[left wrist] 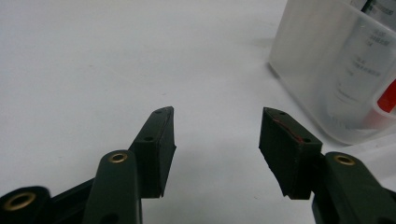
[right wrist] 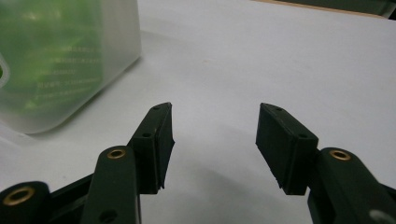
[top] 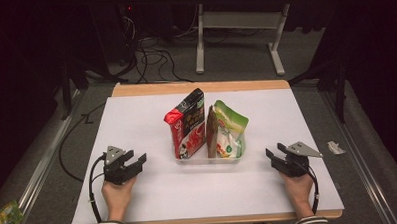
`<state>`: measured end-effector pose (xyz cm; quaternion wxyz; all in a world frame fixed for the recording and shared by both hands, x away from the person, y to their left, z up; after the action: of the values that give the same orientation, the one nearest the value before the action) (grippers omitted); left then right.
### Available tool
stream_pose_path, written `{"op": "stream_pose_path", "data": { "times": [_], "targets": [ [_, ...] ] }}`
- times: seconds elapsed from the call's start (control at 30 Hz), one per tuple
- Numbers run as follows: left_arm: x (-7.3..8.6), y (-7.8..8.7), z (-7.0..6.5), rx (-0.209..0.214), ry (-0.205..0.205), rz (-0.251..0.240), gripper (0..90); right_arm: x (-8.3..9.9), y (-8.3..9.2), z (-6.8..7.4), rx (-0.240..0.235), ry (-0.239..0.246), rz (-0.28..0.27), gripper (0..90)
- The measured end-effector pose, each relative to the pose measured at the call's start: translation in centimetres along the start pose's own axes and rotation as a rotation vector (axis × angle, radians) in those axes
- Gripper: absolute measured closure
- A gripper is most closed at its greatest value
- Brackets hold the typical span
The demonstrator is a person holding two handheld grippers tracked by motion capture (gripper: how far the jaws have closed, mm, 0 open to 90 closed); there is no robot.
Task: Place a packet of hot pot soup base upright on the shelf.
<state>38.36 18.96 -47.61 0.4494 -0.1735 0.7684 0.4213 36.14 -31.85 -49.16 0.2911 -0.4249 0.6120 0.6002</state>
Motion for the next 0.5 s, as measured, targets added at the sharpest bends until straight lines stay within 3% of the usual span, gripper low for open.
{"op": "stream_pose_path", "data": {
  "times": [0.4, 0.5],
  "targets": [
    [0.34, -0.77, 0.45, -0.020, 0.015, 0.007, 44.7, 0.00, 0.01, -0.12, -0.004, -0.009, -0.003, 46.4],
    [0.40, -0.98, 0.56, -0.026, 0.002, 0.014, 44.6, 0.00, 0.00, -0.13, -0.004, -0.007, -0.003, 46.4]
  ]
}}
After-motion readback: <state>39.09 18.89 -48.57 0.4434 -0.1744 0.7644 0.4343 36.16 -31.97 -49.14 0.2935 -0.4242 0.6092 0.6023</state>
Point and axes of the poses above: each handheld gripper's, and its own axes: y roughly backward along the jaws, x roughly out of its underside, z roughly to its left, the point moved 3 cm from there along -y, roughly forward along the jaws, and after that the axes turned 11 degrees about x, right-handed, at the moved point
